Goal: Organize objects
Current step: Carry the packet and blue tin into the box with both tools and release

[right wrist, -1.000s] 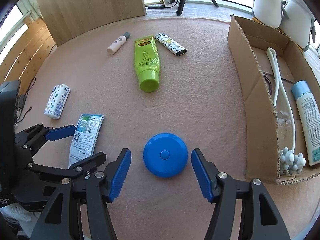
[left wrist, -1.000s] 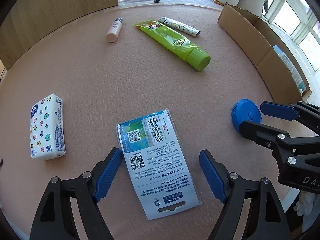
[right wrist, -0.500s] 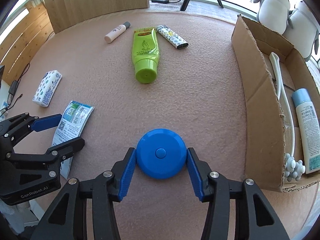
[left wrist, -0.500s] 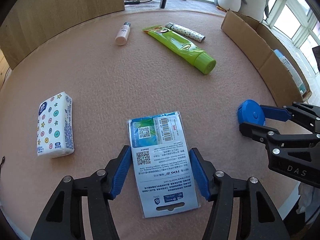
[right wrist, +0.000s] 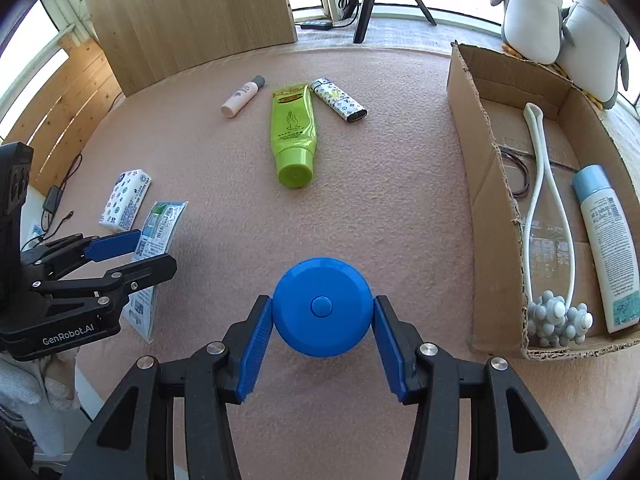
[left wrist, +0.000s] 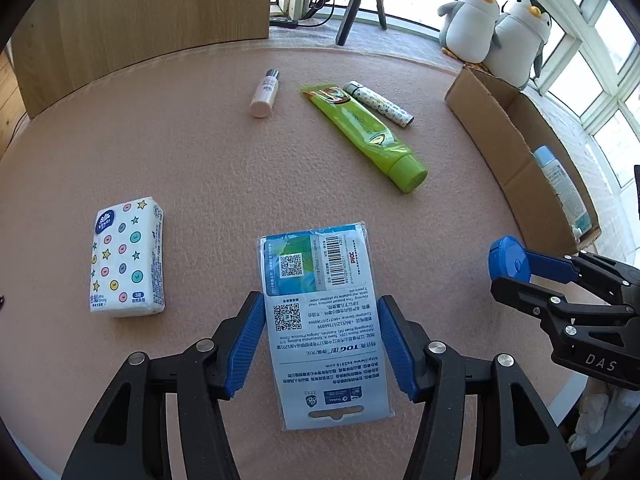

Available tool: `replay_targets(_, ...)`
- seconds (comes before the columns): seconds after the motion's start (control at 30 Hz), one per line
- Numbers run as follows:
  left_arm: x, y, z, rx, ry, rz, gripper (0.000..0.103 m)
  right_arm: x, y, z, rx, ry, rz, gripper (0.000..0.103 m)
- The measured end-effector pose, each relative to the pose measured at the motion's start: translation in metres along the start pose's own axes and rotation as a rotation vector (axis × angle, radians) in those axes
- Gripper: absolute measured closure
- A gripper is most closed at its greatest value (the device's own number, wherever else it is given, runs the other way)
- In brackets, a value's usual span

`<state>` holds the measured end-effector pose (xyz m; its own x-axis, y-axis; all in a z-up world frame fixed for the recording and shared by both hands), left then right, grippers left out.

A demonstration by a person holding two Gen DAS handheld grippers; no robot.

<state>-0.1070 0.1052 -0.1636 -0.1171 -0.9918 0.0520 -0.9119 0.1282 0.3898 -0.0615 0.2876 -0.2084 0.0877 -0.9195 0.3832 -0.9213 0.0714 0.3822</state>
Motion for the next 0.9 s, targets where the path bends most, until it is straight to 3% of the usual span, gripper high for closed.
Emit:
replay_targets(0.23,-0.028,0.047,-0.026,-0.08,-0.066,0.01,0.042,-0.01,0.021,-0.054,-0.129,-0.019,-0.004,0.057)
replay_targets(0.43,-0.085,0.09,-0.043,-0.14,-0.14,0.065,0.042,-0.049,0.041,-0.094,-0.216,-0.085,0.033,0.056)
replay_targets(0.67,-0.167,0.119,-0.045,-0.162,-0.214,0.136,0.042,-0.106,0.046,-0.117,-0.249,-0.136,0.116,0.056)
replay_targets(0.9,-0.222,0.137,-0.03,-0.151,-0.221,0.183,0.042,-0.14,0.042,-0.119,-0.242,-0.166,0.159,0.056)
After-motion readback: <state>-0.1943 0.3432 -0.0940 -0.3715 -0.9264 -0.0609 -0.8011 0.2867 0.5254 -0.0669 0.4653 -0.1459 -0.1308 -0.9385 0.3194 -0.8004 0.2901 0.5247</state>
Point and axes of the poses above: each gripper's, at about its wrist camera, not at the fingertips, and z roughly the way its jaws point, x to its left, y to its top, the point moved 5 cm from there along z, roughly the way its jaws point, and after that the axes turned 13 degrees about y, right-handed, at the moved point
